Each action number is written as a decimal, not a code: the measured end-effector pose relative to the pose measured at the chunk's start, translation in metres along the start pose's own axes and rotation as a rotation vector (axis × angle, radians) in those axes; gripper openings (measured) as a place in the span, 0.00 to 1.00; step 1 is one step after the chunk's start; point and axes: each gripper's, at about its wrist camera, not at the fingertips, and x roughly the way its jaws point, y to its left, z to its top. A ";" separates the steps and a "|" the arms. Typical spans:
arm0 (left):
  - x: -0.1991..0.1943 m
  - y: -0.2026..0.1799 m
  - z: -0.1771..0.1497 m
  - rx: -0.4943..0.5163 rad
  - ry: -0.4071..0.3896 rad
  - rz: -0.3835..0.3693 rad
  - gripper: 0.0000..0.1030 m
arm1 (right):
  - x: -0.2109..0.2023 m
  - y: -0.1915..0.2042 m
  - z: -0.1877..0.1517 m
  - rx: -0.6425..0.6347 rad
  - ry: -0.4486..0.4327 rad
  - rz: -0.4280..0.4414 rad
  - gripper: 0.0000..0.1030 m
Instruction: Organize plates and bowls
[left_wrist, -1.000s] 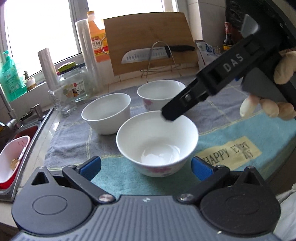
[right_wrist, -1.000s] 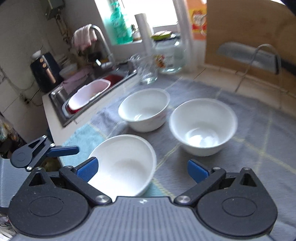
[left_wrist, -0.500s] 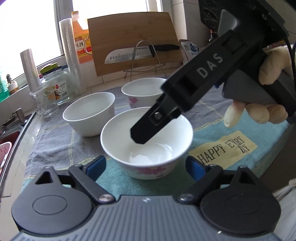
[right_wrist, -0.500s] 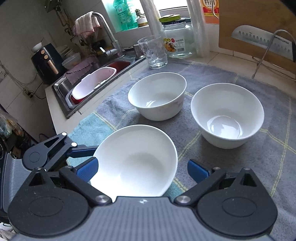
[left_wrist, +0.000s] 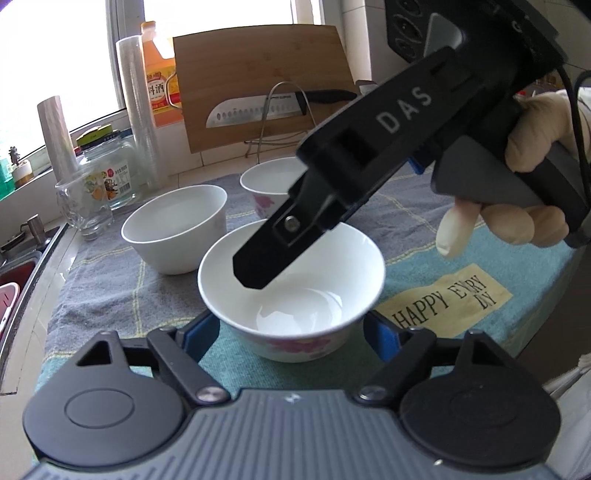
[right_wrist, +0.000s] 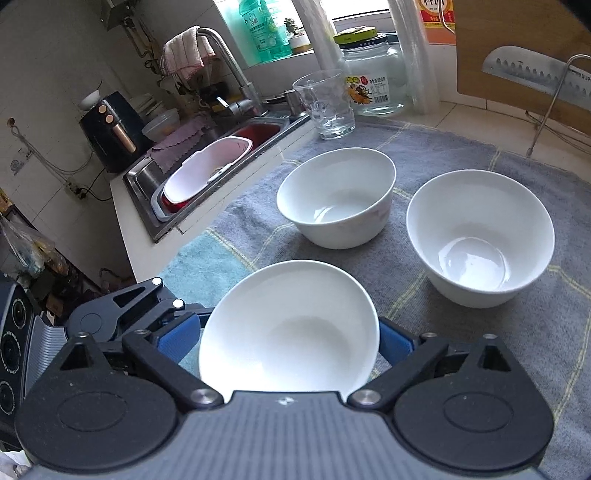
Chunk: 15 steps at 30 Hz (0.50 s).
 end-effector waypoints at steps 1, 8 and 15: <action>0.000 0.000 0.000 0.001 0.000 0.000 0.82 | -0.001 -0.001 0.000 0.004 0.000 0.005 0.98; 0.001 0.000 0.002 0.007 0.010 -0.003 0.82 | -0.006 -0.004 -0.001 0.026 -0.011 0.003 0.94; 0.001 -0.004 0.009 0.026 0.010 -0.020 0.82 | -0.018 -0.007 -0.004 0.048 -0.029 -0.010 0.92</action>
